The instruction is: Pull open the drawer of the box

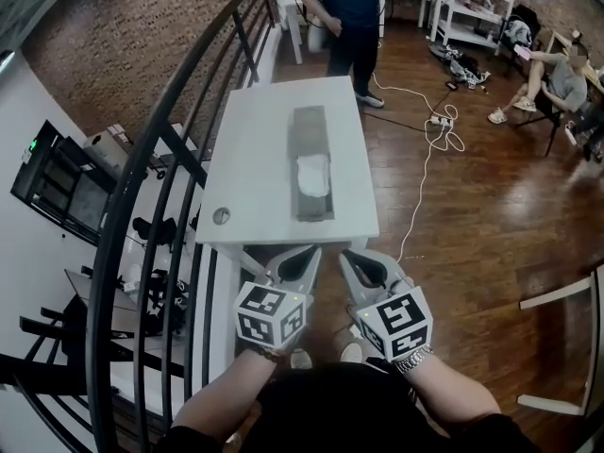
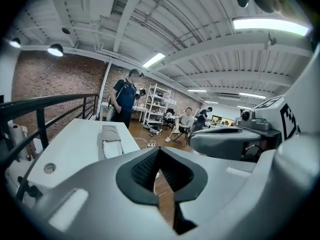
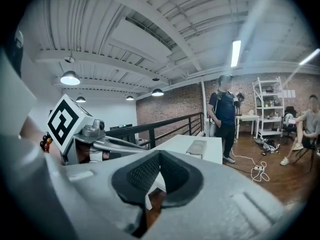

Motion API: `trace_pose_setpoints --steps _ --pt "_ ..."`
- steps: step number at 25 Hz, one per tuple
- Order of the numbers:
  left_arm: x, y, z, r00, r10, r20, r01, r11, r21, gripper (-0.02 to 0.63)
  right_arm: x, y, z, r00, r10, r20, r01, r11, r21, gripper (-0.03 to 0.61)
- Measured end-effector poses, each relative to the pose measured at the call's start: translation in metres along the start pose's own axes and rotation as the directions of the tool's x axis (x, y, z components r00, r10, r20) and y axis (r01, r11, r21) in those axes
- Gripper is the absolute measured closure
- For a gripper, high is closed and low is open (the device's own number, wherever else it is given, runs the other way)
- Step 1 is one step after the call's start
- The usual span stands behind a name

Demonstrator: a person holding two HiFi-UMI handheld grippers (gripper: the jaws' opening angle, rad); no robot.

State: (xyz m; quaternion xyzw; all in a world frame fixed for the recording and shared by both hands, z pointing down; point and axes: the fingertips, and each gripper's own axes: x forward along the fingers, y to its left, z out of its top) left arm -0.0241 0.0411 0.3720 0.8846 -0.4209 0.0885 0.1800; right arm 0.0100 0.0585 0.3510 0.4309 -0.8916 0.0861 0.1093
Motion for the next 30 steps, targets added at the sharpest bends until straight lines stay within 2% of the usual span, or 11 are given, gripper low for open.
trace_pose_setpoints --steps 16,30 --pt "-0.04 -0.005 -0.001 0.996 -0.081 0.021 0.08 0.995 0.066 0.601 -0.003 0.044 0.003 0.998 -0.067 0.007 0.067 0.997 -0.025 0.588" --pt "-0.038 -0.01 0.008 0.994 -0.1 0.04 0.096 0.991 0.091 0.6 -0.006 0.041 0.012 0.996 -0.091 0.024 0.092 0.995 -0.048 0.588"
